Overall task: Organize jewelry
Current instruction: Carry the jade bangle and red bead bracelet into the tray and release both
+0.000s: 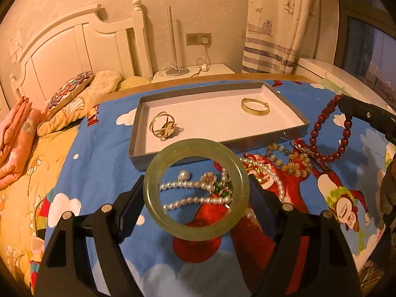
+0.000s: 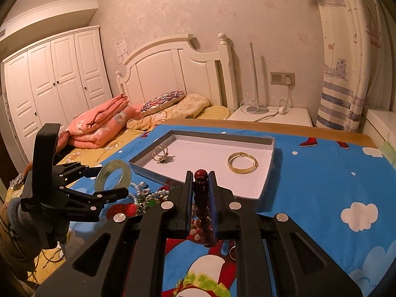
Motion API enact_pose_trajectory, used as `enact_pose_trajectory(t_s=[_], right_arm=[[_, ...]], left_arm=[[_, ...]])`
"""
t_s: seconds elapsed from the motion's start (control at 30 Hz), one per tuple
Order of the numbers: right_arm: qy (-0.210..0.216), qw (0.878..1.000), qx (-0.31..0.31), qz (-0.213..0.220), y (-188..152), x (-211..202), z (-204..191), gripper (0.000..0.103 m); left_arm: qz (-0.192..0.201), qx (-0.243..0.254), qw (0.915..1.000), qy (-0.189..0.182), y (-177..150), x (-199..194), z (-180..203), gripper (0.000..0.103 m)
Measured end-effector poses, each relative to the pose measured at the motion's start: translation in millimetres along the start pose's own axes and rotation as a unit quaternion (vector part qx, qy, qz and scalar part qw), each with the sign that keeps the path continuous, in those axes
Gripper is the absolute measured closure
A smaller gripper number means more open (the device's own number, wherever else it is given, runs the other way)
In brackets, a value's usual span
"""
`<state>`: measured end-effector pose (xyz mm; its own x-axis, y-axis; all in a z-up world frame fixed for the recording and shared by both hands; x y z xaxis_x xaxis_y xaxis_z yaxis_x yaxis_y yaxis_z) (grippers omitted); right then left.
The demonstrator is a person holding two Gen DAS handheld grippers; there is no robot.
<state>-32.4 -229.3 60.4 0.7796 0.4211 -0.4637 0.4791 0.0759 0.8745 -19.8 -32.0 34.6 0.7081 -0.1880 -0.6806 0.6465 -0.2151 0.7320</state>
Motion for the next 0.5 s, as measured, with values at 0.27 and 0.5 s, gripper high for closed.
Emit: enact_pose_trajectory(t_s=[0.27, 0.5], right_arm=[[-0.015, 1.0, -0.01, 0.003, 20, 18, 3, 0.089], [-0.02, 0.999, -0.024, 0.005, 45, 48, 1, 0.089]], left_arm=[[0.005, -0.001, 1.0, 0.002, 38, 21, 5, 0.025], [0.024, -0.032, 0.9979, 0.05, 76, 40, -1, 0.025]])
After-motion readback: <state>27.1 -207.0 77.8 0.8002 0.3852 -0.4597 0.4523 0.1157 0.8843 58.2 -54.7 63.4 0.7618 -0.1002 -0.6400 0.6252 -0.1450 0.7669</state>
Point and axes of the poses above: each gripper's, at about its wrist camera, not at the fingertips, and x roughly the way its jaws point, z to its right, y to its top, the point moved 3 cm from there along x, roughly the way its jaws point, and after that the axes turned 3 degrees about -y, right-handed, at the moved point
